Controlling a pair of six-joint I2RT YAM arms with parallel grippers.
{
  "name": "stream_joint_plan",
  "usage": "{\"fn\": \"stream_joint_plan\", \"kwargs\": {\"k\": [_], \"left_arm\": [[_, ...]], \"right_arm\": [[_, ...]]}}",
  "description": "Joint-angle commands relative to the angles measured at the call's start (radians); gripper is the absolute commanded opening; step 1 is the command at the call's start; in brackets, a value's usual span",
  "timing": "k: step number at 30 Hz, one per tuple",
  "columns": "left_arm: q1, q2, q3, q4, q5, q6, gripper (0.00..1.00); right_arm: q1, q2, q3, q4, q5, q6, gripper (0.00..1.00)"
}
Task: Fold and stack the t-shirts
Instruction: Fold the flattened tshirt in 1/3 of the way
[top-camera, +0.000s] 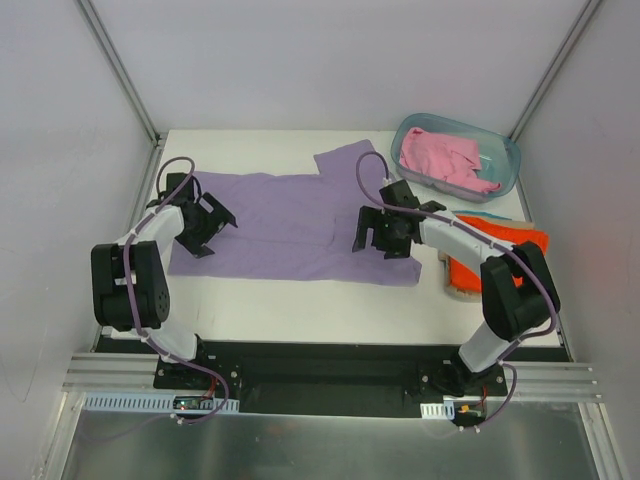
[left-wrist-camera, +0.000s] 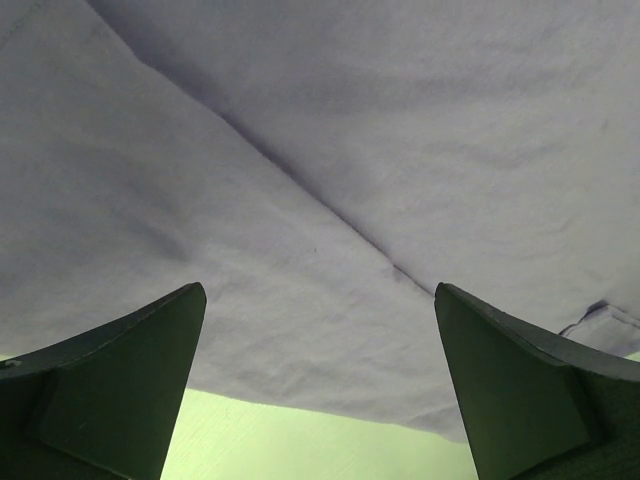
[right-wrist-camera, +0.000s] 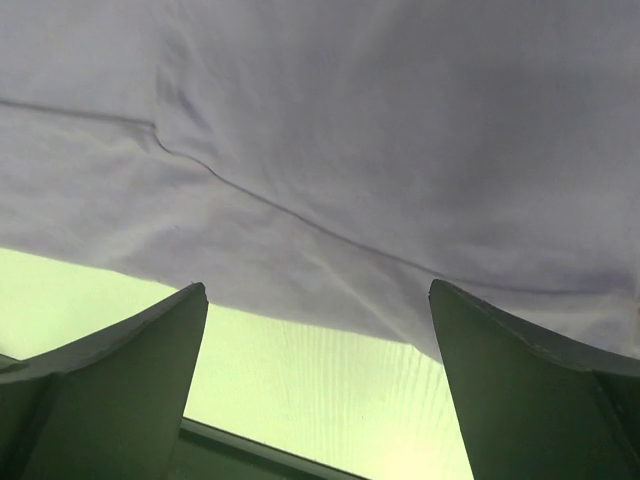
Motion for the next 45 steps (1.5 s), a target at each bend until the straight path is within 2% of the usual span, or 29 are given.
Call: {"fn": "stream_joint_plan", "kwargs": {"k": [1,6,11,14,17,20,29,37,45], "left_arm": [[-0.005,0.040,0.036,0.011,0.029,0.019,0.99],[-0.003,0.069,0.028,0.010,0.009,0.024,0.99],[0.024,0.088,0.011,0.010,0.012,0.022,0.99],[0.050,0.083,-0.007,0.010,0.023,0.022,0.99],[0.066,0.068,-0.051,0.008,0.031,0.025,0.99],[0.086,0.043,-0.142,0.003,0.093,0.050,0.99],[0.103,-0.148,-0.360,-0.068,0.008,0.030,0.99],[0.103,-0.323,-0.495,-0.113,-0.014,-0.080,0.99],[0.103,-0.474,-0.569,-0.190,-0.012,-0.137,0.99]], "right_arm": [[0.006,-0.054,-0.043,-0.041,0.017,-0.016,0.97],[0.005,0.031,-0.026,-0.056,0.097,-0.038,0.97],[-0.014,0.122,0.052,-0.084,0.273,-0.066,0.97],[-0.021,0.151,0.051,-0.090,0.249,-0.073,0.97],[-0.014,0.142,-0.006,-0.064,0.160,-0.078,0.97],[0.022,0.110,-0.066,-0.039,0.088,-0.081,0.97],[0.078,-0.111,-0.233,-0.100,0.098,-0.066,0.97],[0.111,-0.232,-0.348,-0.125,0.080,-0.063,0.97],[0.135,-0.327,-0.380,-0.154,0.072,-0.067,0.97]]}}
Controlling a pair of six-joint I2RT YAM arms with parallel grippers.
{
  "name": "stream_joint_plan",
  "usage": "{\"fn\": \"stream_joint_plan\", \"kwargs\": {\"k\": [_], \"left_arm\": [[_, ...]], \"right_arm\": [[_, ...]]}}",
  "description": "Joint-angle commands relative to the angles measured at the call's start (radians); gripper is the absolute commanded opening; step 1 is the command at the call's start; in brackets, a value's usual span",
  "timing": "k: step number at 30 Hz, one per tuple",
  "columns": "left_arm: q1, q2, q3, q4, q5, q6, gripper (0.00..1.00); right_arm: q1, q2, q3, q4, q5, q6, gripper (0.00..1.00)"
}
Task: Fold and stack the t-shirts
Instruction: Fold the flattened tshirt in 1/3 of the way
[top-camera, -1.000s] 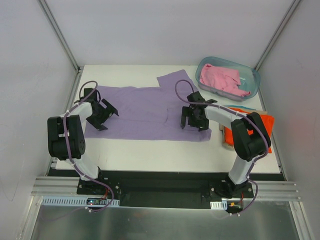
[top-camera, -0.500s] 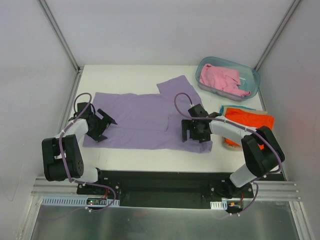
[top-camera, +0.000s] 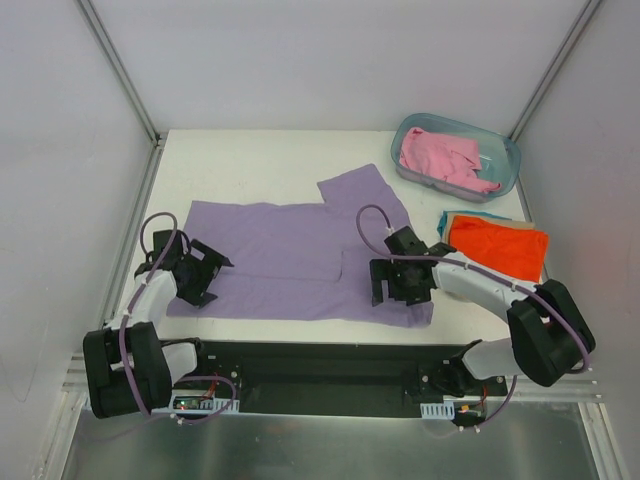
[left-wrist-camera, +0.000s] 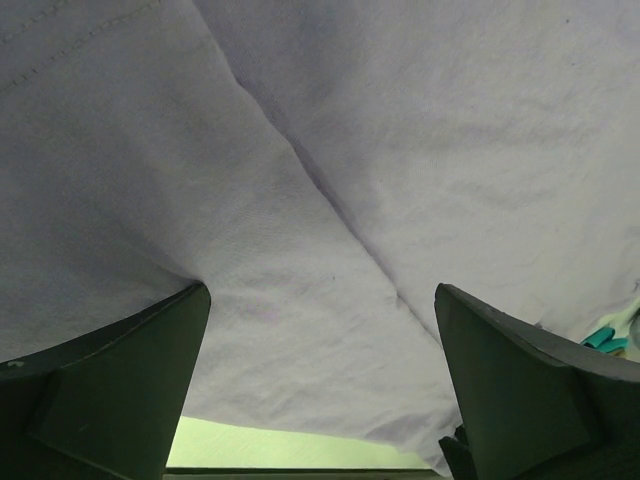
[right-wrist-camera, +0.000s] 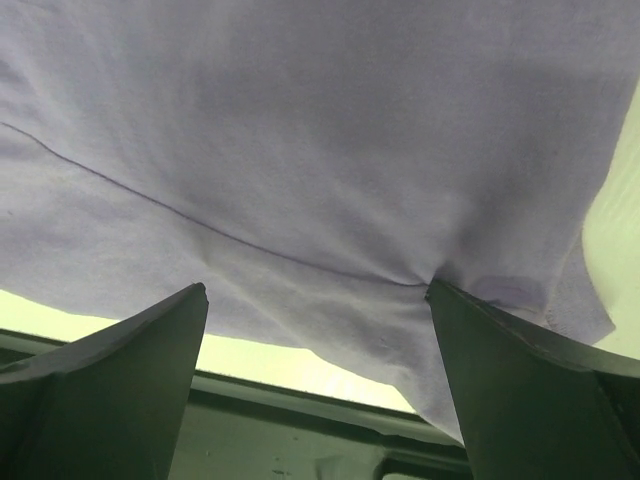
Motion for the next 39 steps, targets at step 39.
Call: {"fn": "stream_joint_plan", "kwargs": {"k": [39], "left_arm": [[0.103,0.609,0.960,-0.391,-0.308,0.102,0.99]], "right_arm": [[-0.208,0.846,1.459,-0.150,-0.010,-0.315,0.97]]}}
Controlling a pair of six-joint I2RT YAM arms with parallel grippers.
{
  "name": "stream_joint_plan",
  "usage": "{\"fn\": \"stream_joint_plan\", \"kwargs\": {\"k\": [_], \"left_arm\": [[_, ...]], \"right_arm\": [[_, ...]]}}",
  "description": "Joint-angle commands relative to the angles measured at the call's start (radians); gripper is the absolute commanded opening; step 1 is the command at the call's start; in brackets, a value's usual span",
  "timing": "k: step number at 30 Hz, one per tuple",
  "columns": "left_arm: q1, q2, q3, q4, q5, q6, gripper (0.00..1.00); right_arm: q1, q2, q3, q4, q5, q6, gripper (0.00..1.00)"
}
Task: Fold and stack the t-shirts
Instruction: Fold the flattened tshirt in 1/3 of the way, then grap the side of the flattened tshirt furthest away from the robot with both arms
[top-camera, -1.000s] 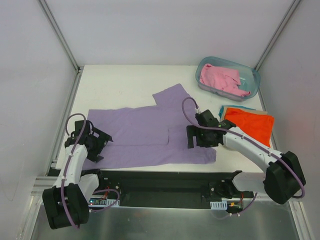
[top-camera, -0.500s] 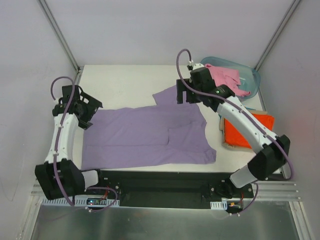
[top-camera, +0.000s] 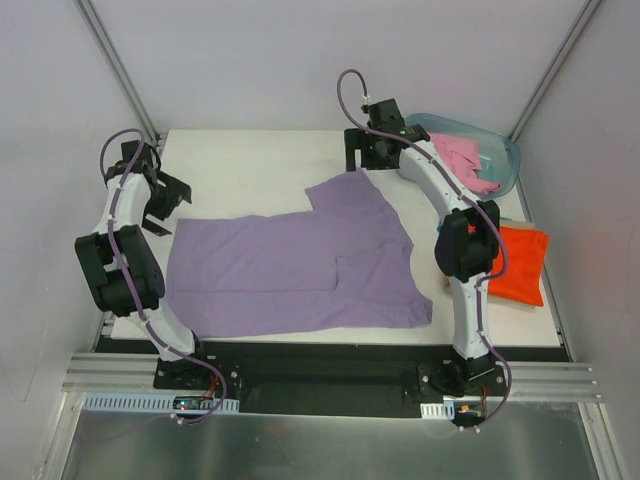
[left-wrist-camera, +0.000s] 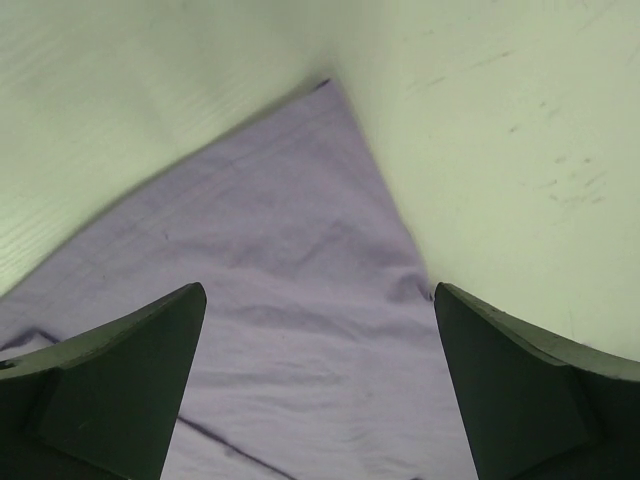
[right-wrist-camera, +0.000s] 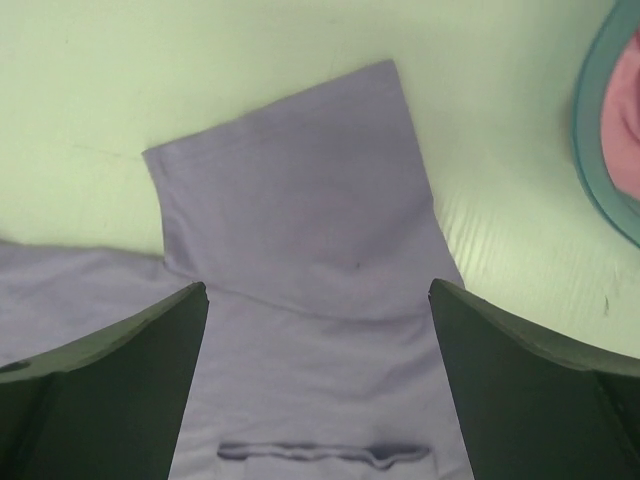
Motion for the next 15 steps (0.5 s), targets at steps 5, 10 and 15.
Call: {"fn": "stream_joint_plan", "kwargs": {"k": [5,10,15], "left_arm": [[0.025,0.167,0.164,-0.091,-0.124,0.056,0.99],[0.037,0.232,0.216,-0.106,-0.151,0.070,0.99],[0.045,0.261,0.233,-0.111,-0.179,0.071,0.99]], "right_arm": [[-0.058,0.254,0.224,0.057,-0.102,0.020,0.97],[-0.095,0.323,0.211,0.173,-0.177,0.121,0.96],[-0.096,0.411,0.297,0.180,-0.220,0.124,0.97]]}}
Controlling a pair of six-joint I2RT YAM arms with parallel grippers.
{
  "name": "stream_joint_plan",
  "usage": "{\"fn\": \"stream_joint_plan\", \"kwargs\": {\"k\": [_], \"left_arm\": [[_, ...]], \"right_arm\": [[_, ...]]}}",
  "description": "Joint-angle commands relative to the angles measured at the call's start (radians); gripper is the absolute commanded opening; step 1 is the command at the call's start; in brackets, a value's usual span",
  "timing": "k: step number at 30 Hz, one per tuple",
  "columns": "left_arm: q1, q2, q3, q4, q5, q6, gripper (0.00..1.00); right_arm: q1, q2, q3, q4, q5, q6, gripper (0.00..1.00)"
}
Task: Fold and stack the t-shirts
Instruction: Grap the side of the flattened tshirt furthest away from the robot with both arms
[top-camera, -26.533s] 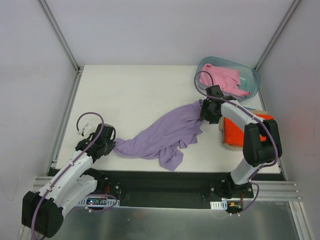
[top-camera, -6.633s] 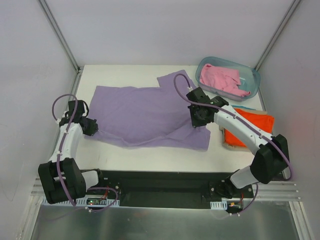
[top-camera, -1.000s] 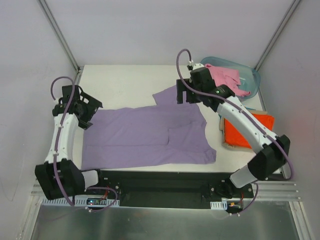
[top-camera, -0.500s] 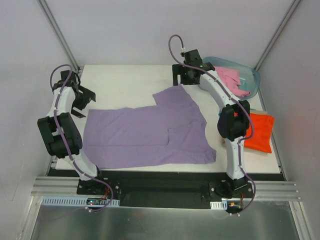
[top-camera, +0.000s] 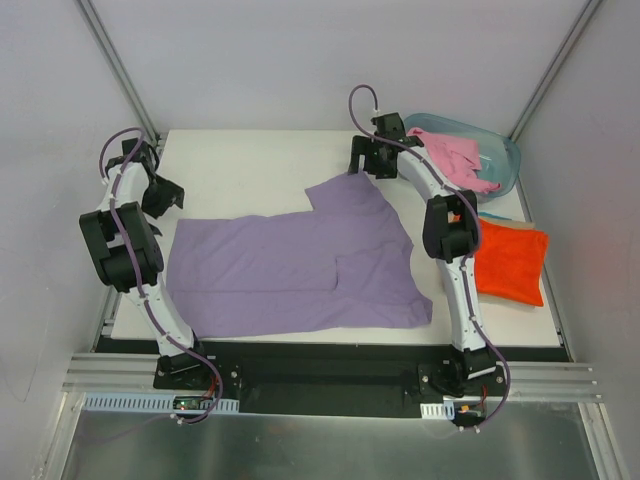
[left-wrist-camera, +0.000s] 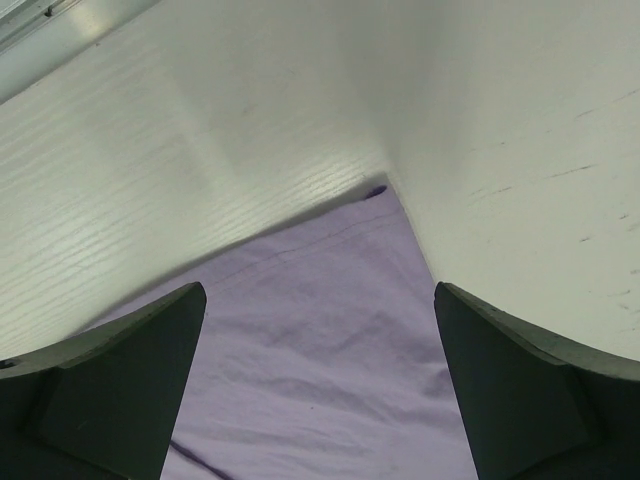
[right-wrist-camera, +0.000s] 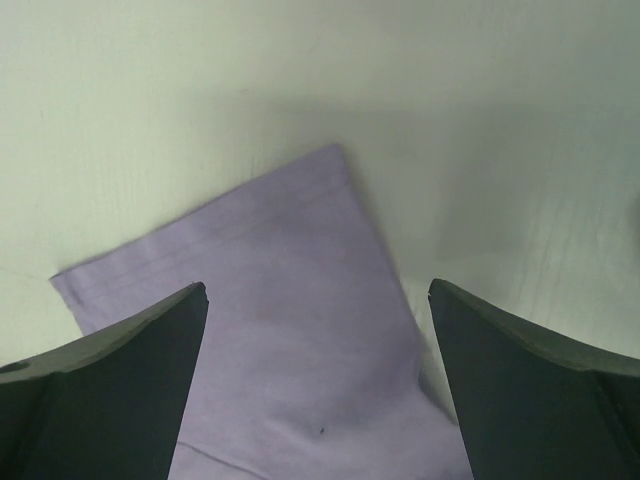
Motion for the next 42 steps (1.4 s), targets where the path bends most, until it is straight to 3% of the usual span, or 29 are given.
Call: {"fn": "stream_joint_plan", "kwargs": {"k": [1,14,21,22,27,28,29,31,39,42], "left_arm": [[0.018,0.023,0.048,-0.047,-0.058,0.021,0.99],[0.043,0.067,0.065,-0.051,-0.051,0.017,0.99],[0.044,0.080,0.094,-0.054,-0.052,0.021,0.99],[0.046,0.086,0.101,-0.055,-0.048,0.024,0.99],[0.044,0.105,0.135,-0.054,-0.034,0.027,0.98],[0.044,0.108,0.140,-0.053,-0.031,0.029,0.97],[0.043,0.109,0.144,-0.053,-0.025,0.032,0.97],[0.044,0.126,0.166,-0.053,-0.023,0.040,0.96],[0.039,0.206,0.244,-0.056,0.072,0.052,0.69],[0.023,0.215,0.226,-0.056,0.089,0.052,0.64]], "right_arm": [[0.008,0.057,0.087,0.063,-0.075,0.031,0.96],[0.028,0.104,0.093,0.032,-0.165,0.056,0.97],[0.038,0.076,0.101,0.006,0.083,0.080,0.58],[0.036,0.073,0.101,0.004,0.100,0.083,0.49],[0.038,0.084,0.119,-0.002,0.100,0.086,0.25],[0.038,0.084,0.118,0.003,0.095,0.085,0.07],[0.036,0.084,0.118,0.004,0.092,0.083,0.01],[0.036,0.082,0.118,0.010,0.092,0.083,0.01],[0.036,0.039,0.082,0.032,0.103,0.011,0.01],[0.036,0.025,0.059,0.038,0.094,0.002,0.01]]}}
